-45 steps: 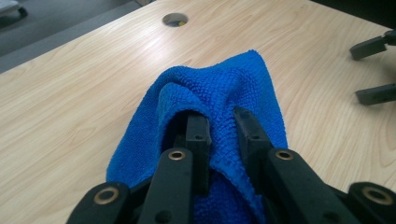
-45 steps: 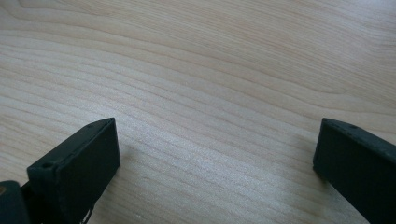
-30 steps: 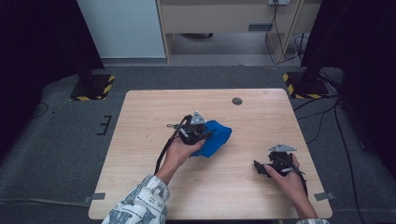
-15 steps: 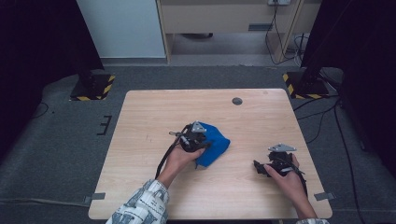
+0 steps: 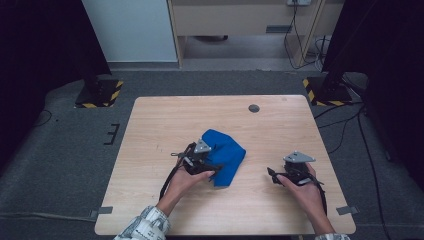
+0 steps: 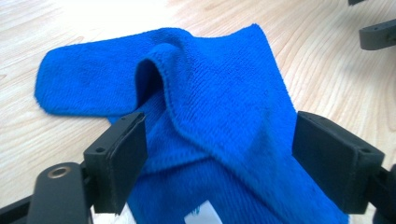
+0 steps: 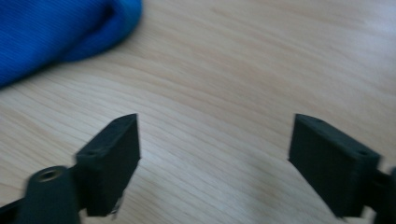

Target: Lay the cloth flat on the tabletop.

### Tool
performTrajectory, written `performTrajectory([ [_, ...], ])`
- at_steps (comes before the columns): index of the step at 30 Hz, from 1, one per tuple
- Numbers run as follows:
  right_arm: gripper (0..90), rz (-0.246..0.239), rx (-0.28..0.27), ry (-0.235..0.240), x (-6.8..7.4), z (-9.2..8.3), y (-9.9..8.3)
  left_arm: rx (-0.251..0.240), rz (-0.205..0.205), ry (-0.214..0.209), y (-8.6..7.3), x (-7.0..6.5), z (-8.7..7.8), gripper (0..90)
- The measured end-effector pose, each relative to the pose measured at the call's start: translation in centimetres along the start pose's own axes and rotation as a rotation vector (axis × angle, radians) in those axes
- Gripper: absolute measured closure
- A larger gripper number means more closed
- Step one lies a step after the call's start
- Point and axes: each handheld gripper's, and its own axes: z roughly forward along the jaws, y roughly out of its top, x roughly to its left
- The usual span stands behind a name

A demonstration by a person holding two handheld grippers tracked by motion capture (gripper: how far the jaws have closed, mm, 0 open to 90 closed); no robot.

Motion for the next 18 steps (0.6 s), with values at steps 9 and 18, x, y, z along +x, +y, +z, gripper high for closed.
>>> performTrajectory([
  [9,59.6,-0.058,-0.058,0.093,1.6,-0.6,1.9,-0.032,-0.026,0.034,-2.4,0.8,-3.3,24.5],
  [18,80.6,-0.104,-0.066,0.172,3.6,-0.1,3.8,-0.018,-0.011,0.065,-3.9,0.4,-4.3,34.9],
])
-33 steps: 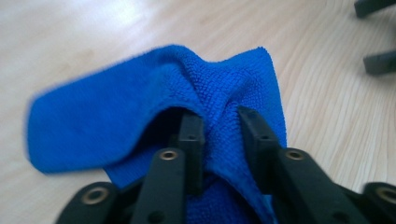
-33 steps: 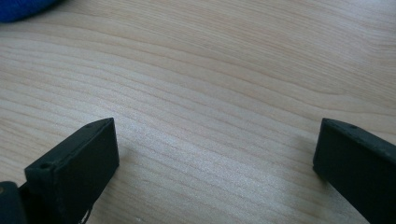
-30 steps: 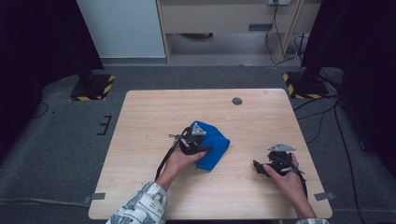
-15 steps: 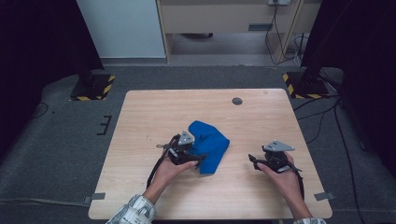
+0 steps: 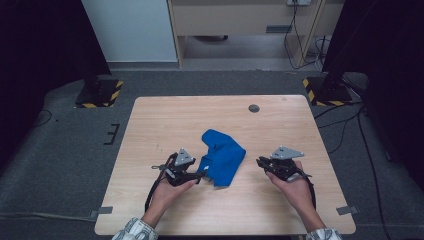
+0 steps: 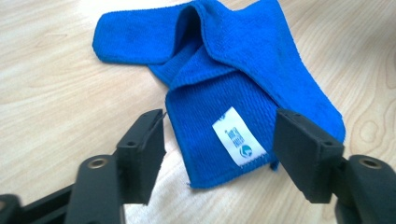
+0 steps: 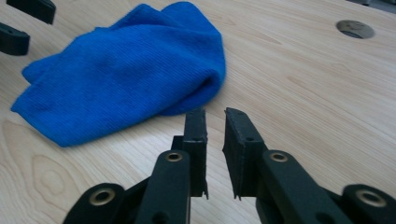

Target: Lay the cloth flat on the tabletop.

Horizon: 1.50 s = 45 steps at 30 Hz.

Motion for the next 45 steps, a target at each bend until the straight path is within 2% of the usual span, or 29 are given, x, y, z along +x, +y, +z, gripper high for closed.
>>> performTrajectory([
  [6,78.1,-0.018,0.011,0.031,0.7,1.1,1.2,-0.018,0.014,0.003,-0.3,-0.8,-0.8,40.1],
  [9,73.3,-0.022,0.017,0.044,1.0,1.8,1.8,-0.019,0.01,0.003,-0.4,-0.9,-0.8,41.5],
  [16,52.9,-0.035,0.04,0.078,1.9,3.9,3.7,-0.032,0.004,-0.001,-0.5,-1.2,-1.3,44.3],
  [21,45.3,-0.02,0.037,0.093,2.0,5.2,5.0,-0.041,-0.001,-0.009,-0.7,-1.7,-1.6,45.8],
  [25,43.1,-0.021,0.058,0.103,2.2,6.6,5.7,-0.041,0.007,-0.019,-0.6,-1.9,-1.5,46.0],
  [30,46.2,-0.038,0.085,0.106,2.5,8.1,6.3,-0.036,0.015,-0.029,-0.6,-2.2,-1.3,46.4],
  [37,50.7,-0.044,0.117,0.126,2.7,9.1,6.2,-0.027,0.022,-0.039,-0.6,-2.5,-1.1,46.6],
  [40,61.1,-0.022,0.124,0.139,2.7,9.4,5.9,-0.027,0.023,-0.044,-0.6,-2.5,-1.0,46.5],
  [45,85.3,-0.018,0.116,0.166,2.9,9.8,5.7,-0.025,0.017,-0.049,-0.6,-2.5,-0.9,45.8],
])
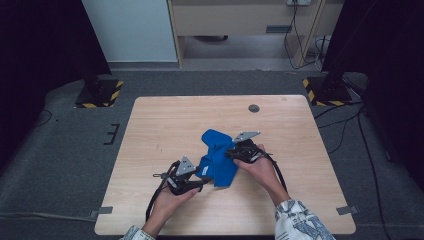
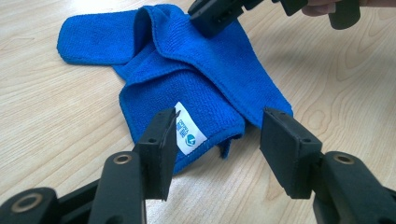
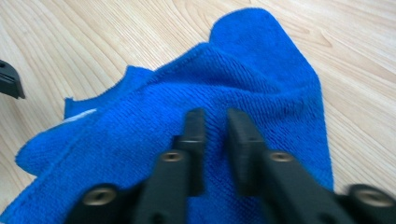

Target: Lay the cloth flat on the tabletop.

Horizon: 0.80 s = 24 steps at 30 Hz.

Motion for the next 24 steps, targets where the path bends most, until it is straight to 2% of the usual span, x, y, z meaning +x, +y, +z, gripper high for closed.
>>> performTrajectory([
  [5,88.7,0.026,-0.032,0.03,0.8,0.1,0.5,0.001,-0.005,0.001,0.0,0.0,0.1,44.1],
  [8,88.8,0.025,-0.037,0.024,1.5,0.3,1.0,0.014,-0.011,-0.003,-0.1,0.0,0.3,42.1],
  [12,88.8,0.071,-0.059,0.021,1.7,0.6,1.2,0.04,-0.009,0.005,-0.3,0.0,0.6,40.5],
  [14,88.7,0.078,-0.071,0.017,1.8,0.7,1.3,0.057,-0.011,0.01,-0.4,0.1,0.7,40.8],
  [17,88.7,0.076,-0.072,-0.001,1.9,0.7,1.4,0.082,-0.007,0.003,-0.6,0.1,0.9,42.5],
  [21,88.7,0.081,-0.084,0.0,1.9,0.6,1.5,0.113,0.003,-0.028,-0.8,0.1,1.5,50.4],
  [24,88.7,0.083,-0.084,-0.001,1.9,0.5,1.5,0.112,0.026,-0.034,-0.8,0.0,1.7,57.3],
])
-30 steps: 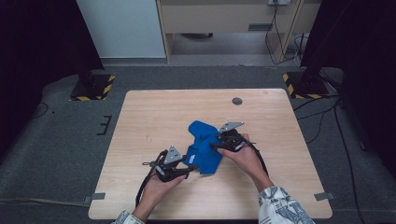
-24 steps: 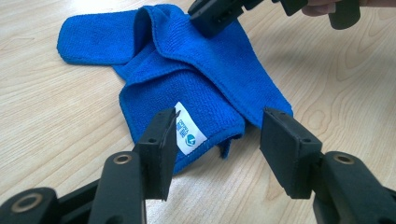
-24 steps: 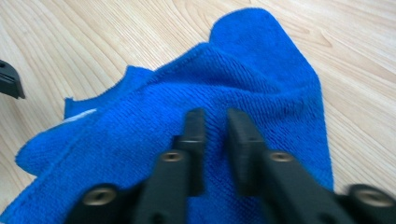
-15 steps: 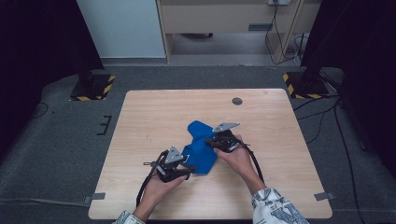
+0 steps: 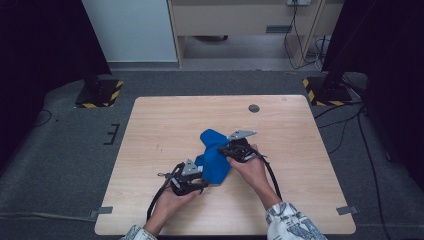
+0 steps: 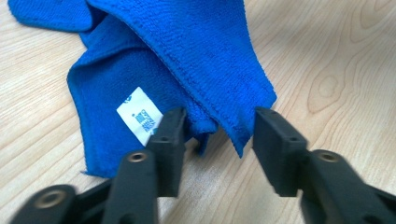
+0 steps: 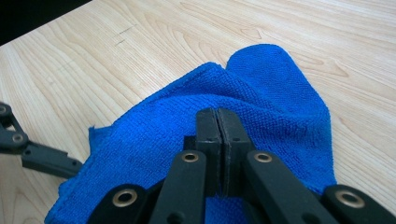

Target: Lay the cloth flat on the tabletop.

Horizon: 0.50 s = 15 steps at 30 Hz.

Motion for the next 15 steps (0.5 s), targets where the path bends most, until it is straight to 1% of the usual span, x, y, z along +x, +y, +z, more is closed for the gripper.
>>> performTrajectory([
  [2,88.7,0.004,-0.005,-0.004,0.0,0.0,0.0,-0.004,0.007,-0.002,0.0,-0.1,0.1,58.8],
  [5,88.7,0.0,-0.007,-0.004,0.1,0.0,0.0,0.005,0.024,-0.003,0.0,-0.2,0.3,67.1],
  [7,88.7,-0.001,-0.007,-0.004,0.2,0.0,0.0,0.016,0.029,0.001,0.0,-0.2,0.5,74.5],
  [9,88.7,-0.012,-0.005,-0.009,0.3,0.0,0.0,0.024,0.019,0.004,0.1,0.0,0.5,82.0],
  [10,88.7,-0.015,0.0,-0.012,0.3,0.0,0.0,0.018,0.005,0.003,0.1,0.2,0.4,84.1],
  [11,88.7,-0.016,-0.001,-0.014,0.3,-0.1,-0.1,0.012,-0.004,0.0,0.2,0.3,0.3,85.2],
  [13,88.7,-0.017,0.002,-0.019,0.2,-0.2,-0.1,0.011,-0.009,0.008,0.2,0.6,0.0,86.1],
  [15,88.6,-0.026,0.014,-0.029,0.1,-0.3,-0.3,-0.001,-0.025,0.015,0.2,1.0,-0.4,86.2],
])
